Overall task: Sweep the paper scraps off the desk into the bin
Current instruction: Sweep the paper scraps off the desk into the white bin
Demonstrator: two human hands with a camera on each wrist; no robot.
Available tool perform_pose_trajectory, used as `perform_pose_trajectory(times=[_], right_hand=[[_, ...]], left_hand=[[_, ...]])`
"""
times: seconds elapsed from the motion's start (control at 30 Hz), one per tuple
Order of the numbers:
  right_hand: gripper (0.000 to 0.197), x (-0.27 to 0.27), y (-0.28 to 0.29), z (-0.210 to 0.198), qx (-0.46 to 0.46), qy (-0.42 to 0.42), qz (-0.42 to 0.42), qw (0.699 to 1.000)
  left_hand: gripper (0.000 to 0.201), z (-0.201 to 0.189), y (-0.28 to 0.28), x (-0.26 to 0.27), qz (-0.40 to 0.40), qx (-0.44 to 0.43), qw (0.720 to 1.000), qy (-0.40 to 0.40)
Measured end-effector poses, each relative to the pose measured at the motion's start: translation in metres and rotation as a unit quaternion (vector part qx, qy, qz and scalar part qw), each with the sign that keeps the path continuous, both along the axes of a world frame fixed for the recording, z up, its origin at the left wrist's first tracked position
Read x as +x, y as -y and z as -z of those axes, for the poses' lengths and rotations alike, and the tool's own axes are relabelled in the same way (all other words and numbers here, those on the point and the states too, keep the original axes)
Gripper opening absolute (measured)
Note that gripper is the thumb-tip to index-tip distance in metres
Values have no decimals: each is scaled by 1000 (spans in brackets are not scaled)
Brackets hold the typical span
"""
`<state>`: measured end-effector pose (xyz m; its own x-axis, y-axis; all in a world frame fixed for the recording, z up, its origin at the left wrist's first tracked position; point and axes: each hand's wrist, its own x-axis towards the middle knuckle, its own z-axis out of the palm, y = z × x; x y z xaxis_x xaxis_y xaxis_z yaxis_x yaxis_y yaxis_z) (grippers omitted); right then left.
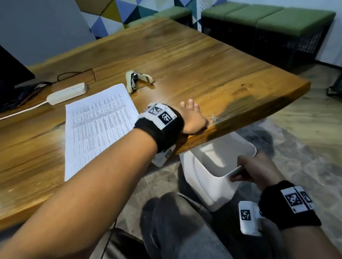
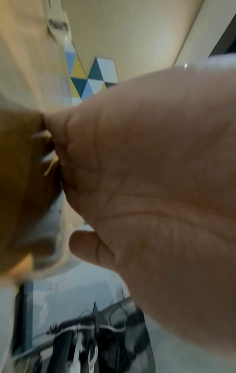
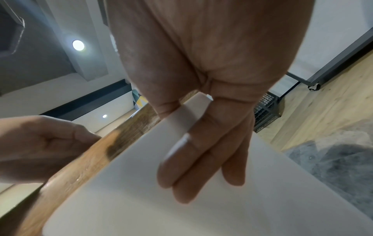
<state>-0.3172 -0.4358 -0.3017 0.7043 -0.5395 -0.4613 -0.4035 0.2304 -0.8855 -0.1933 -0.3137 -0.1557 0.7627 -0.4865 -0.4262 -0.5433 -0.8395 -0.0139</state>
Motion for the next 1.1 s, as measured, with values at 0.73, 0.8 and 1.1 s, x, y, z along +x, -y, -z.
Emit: perform_pose_trajectory(times=[0.73, 0.8, 1.1], right_hand=[[39, -9, 5, 3, 0, 2, 22, 1000], [37, -10, 4, 3, -3, 4, 20, 1000], [42, -9, 0, 10, 8, 1, 30, 1000]], left_hand=[[73, 19, 2, -10, 138, -47, 988, -44], [73, 24, -1, -22, 176, -57, 982, -38], [73, 21, -27, -27, 136, -151, 979, -12]])
